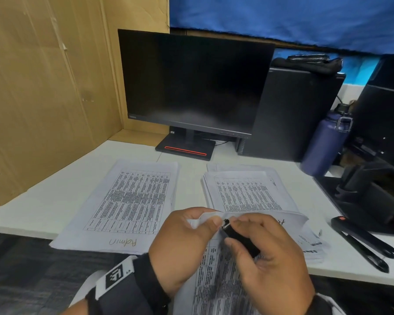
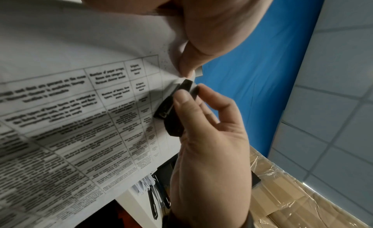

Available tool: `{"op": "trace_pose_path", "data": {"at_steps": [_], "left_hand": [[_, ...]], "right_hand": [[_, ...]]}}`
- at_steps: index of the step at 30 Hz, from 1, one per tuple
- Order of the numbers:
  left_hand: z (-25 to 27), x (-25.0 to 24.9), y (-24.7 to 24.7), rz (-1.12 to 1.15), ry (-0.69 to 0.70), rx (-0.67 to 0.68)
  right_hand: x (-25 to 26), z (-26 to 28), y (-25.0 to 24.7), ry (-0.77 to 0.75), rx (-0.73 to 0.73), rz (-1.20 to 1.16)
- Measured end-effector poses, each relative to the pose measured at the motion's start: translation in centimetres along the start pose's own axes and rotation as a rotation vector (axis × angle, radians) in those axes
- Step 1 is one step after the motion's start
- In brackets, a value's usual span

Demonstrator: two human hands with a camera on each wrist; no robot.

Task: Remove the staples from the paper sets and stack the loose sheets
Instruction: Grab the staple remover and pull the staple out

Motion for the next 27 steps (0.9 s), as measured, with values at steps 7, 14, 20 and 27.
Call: {"op": "trace_pose_path", "data": {"at_steps": [7, 14, 20, 27], "left_hand": [[-0.1, 0.2, 0.5, 0.066, -0.003, 0.003], [-0.1, -0.2, 0.9, 0.071, 0.040, 0.013], [0.3, -0.7, 1.1, 0.024, 0.087, 0.008], [0.0, -0.8, 0.8, 0.182, 0.020, 0.127]], "right_hand": [[-2.1, 0.1, 0.0, 0.242, -0.019, -0.240], [0.7, -0.7, -0.8, -0.107, -0.012, 0.167], [0.9, -0.7, -1.3, -0.168, -0.006, 0.227], [-0.7, -1.8, -1.4, 0.075, 0.060, -0.063]]}}
Point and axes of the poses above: each hand's wrist, its own z-axis away from the middle knuckle, its own y-axis out of the palm, x = y × z, the point moved 8 cm from there along -z, towards the middle knuckle, and after that the axes turned 4 degrees about -y, right-handed, at the moved point
